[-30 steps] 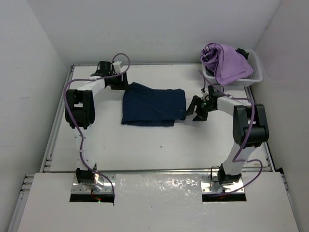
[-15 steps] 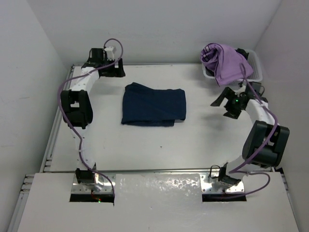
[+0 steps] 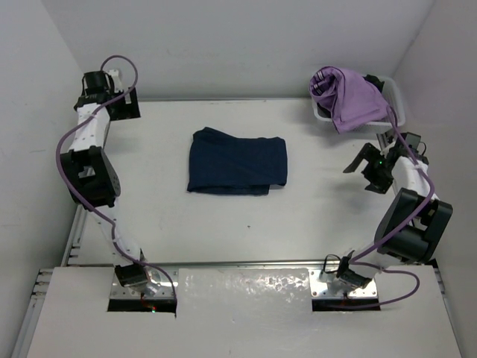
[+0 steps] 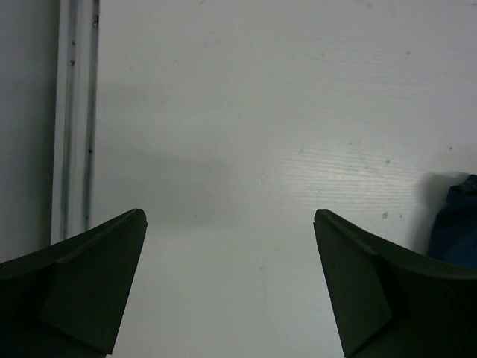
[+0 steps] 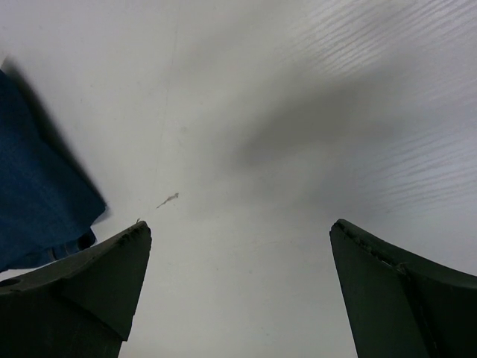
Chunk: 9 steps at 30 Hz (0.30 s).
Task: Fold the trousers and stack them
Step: Fold the trousers
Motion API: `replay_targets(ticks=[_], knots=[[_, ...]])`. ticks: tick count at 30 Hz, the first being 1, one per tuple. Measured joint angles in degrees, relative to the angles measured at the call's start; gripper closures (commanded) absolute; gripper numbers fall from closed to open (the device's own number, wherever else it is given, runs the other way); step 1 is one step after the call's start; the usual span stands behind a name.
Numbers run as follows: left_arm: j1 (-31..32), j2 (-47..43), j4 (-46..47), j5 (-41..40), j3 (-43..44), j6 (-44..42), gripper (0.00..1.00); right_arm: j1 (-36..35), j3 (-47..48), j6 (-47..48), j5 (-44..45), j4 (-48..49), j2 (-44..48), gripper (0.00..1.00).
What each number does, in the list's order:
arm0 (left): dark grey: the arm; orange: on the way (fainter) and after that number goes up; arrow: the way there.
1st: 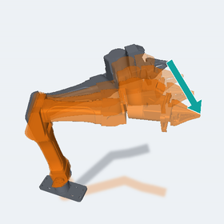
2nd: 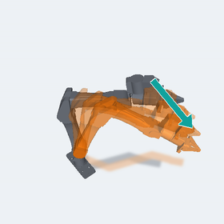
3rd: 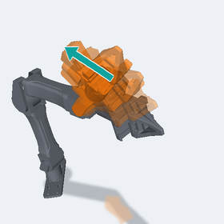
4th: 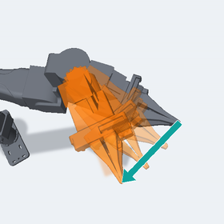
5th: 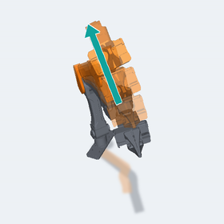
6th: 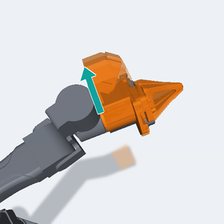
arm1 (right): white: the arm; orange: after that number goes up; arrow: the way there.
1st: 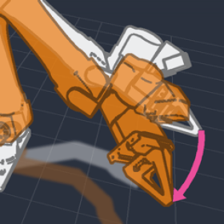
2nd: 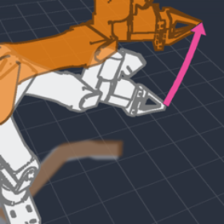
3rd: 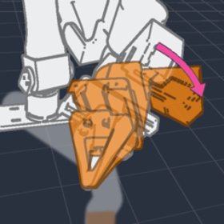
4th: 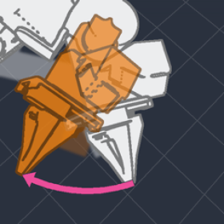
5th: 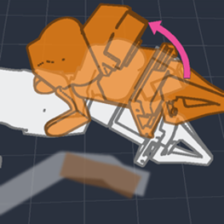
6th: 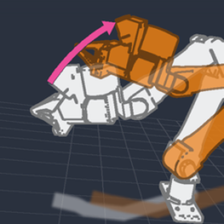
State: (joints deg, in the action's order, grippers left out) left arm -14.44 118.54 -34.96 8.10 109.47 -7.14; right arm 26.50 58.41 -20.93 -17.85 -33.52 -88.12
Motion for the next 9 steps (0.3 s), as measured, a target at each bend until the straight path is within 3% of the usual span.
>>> replay_targets(ticks=[9], knots=[[-0.28,-2.62,-1.44,-1.86,-7.13,-1.42,0.06,0.00,-0.09,0.42,0.28,0.20,0.09,0.01]])
